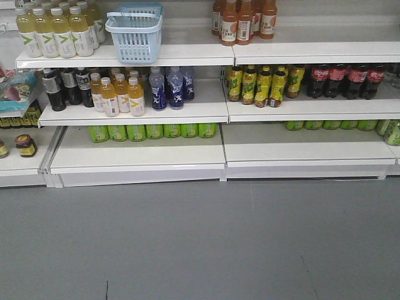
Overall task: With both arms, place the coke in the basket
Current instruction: 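Drive the base toward the shelf holding the light-blue basket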
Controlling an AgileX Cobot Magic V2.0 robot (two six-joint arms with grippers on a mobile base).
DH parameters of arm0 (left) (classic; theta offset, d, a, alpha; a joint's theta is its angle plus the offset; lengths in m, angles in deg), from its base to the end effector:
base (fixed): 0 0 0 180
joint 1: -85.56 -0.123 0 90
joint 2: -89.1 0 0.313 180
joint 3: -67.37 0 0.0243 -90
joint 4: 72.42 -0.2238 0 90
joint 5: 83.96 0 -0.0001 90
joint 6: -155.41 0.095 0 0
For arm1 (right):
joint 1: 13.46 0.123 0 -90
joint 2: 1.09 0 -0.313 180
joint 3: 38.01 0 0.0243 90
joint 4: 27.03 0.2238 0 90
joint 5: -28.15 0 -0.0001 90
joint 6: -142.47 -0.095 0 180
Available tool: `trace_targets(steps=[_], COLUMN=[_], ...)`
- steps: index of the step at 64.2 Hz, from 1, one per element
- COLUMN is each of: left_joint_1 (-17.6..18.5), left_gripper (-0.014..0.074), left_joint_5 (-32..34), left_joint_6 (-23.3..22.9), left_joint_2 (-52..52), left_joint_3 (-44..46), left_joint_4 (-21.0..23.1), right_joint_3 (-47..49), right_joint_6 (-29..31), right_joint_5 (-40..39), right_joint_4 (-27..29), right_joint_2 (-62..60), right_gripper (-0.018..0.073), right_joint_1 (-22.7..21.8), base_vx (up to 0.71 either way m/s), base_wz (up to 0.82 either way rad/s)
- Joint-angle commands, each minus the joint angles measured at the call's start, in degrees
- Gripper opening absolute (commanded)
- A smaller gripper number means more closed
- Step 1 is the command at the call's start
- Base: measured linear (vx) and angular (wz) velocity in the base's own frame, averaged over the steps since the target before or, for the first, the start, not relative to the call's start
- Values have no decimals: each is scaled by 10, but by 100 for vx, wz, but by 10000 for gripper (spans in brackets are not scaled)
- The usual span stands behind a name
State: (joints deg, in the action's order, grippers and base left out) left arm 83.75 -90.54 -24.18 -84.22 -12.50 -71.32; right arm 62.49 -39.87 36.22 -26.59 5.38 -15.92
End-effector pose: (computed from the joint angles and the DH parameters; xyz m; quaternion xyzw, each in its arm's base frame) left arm 0.0059 0.0000 0.1918 -0.0150 0.7260 0.0060 0.6875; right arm 0.0053 -0.0001 0.1914 0.0330 0.7308 0.0023 0.6817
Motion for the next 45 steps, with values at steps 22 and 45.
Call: trace_targets(steps=[22,45], left_joint_1=[-1,-1], left_gripper=[-6,-6], left_joint_5=[45,45], left_joint_6=[-10,-10], left_joint_2=[-11,-11], left_joint_3=[1,1], left_joint_4=[4,4], right_joint_3=[-7,-7], right_joint_6=[2,2], right_joint_5=[-45,-45], right_joint_4=[-4,-4], right_joint_2=[-10,-10], right_gripper=[-9,-9], right_joint_1=[-3,-3], base_vx=[0,0], base_wz=[0,0])
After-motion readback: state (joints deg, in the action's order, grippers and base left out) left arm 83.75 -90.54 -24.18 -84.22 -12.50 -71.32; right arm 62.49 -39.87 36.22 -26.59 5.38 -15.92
